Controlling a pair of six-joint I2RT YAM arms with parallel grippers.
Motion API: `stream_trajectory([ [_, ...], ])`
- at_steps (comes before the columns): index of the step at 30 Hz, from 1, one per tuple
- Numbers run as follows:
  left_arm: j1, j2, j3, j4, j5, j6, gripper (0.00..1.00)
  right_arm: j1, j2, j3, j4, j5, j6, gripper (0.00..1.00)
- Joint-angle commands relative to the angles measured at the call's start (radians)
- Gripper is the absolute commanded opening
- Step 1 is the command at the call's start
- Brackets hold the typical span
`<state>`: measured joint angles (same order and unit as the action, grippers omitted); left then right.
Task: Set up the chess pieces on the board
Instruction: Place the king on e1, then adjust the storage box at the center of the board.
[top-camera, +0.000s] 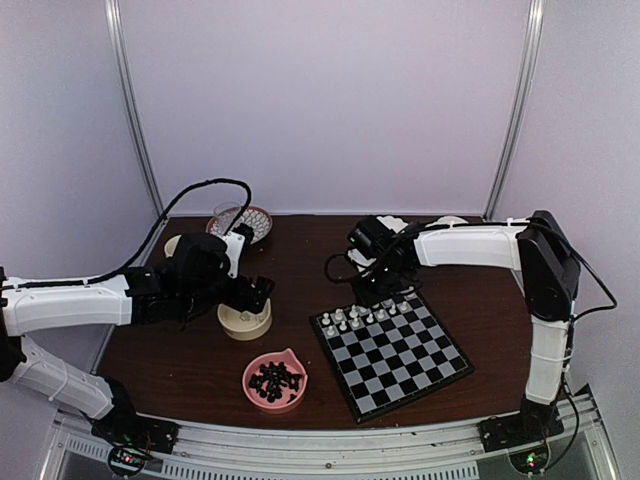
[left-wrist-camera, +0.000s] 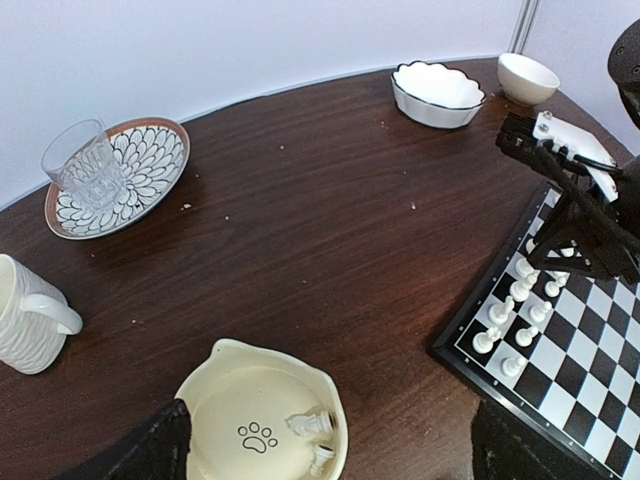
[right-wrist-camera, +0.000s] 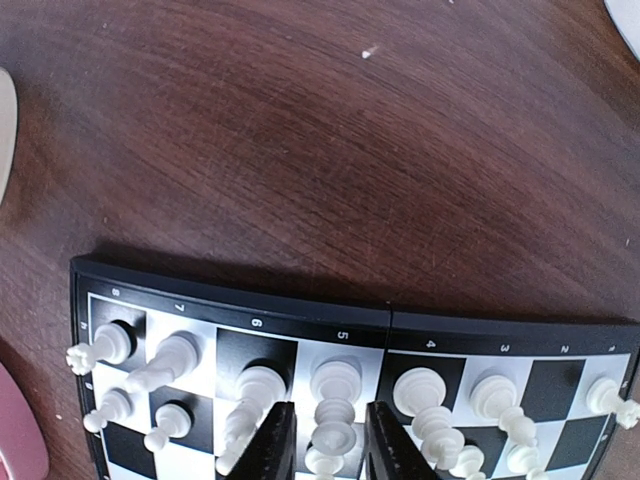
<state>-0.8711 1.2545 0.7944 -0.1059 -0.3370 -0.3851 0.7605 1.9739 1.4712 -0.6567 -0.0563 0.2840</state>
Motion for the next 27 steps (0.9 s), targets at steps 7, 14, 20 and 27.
stream_trajectory([
  [7, 0.006, -0.020, -0.004, 0.014, -0.016, -0.008, 0.98, -0.009, -0.027, 0.032, 0.001, 0.019, 0.000, 0.31],
  [14, 0.014, -0.012, -0.005, 0.005, -0.022, -0.024, 0.96, -0.009, -0.096, 0.034, -0.009, 0.035, 0.000, 0.30],
  [20, 0.107, 0.050, 0.022, -0.063, 0.034, -0.091, 0.91, -0.004, -0.185, 0.000, 0.000, 0.017, 0.001, 0.29],
  [27, 0.216, 0.130, 0.057, -0.118, 0.164, -0.104, 0.79, 0.026, -0.295, -0.049, 0.011, -0.007, -0.008, 0.29],
])
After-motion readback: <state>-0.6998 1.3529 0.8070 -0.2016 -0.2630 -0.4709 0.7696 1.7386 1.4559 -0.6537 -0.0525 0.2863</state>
